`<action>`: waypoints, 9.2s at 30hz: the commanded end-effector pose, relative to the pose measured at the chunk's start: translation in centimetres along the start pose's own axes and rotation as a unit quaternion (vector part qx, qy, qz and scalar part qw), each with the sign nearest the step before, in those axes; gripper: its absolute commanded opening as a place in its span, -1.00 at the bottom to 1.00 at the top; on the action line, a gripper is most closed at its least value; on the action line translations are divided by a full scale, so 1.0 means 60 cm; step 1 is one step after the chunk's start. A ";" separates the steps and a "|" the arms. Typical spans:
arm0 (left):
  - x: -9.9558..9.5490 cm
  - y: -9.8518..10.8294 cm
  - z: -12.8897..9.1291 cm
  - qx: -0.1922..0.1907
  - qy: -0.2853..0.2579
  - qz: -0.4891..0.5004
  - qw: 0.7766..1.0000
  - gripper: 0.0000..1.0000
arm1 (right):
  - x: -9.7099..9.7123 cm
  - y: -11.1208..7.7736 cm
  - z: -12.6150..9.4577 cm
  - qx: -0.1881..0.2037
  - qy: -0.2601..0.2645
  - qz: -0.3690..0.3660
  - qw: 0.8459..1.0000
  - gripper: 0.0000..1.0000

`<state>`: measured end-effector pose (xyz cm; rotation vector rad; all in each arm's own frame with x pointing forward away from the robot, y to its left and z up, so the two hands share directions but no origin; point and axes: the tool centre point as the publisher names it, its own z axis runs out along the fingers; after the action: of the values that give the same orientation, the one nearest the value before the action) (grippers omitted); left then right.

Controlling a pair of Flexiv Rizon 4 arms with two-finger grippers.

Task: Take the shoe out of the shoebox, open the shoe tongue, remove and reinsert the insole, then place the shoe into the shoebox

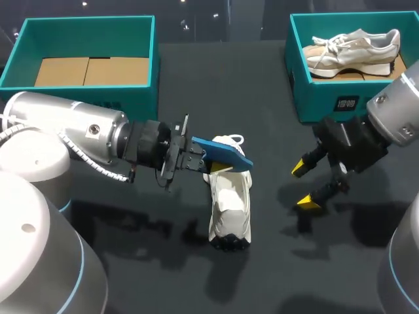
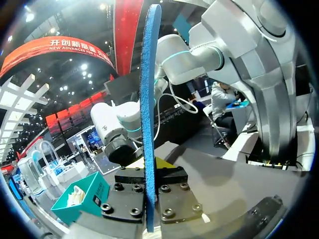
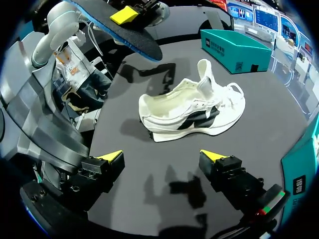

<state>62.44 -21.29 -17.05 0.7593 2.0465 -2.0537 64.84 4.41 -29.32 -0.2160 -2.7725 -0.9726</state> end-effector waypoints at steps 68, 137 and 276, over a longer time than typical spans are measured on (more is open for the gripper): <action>0.051 0.103 0.025 -0.009 0.005 -0.002 1.000 -1.00 | -0.029 0.039 0.157 0.091 -0.057 -0.086 0.991 1.00; 0.046 0.282 0.012 -0.029 -0.066 0.016 0.997 -1.00 | -0.029 0.039 0.157 0.091 -0.057 -0.086 0.991 1.00; 0.035 0.298 0.031 -0.180 -0.008 0.088 0.980 -1.00 | -0.029 0.039 0.157 0.091 -0.057 -0.086 0.991 1.00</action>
<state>67.50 -22.68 -33.56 0.8109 2.1548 -1.5394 65.91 11.99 -35.47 -0.0036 -3.0010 -0.7576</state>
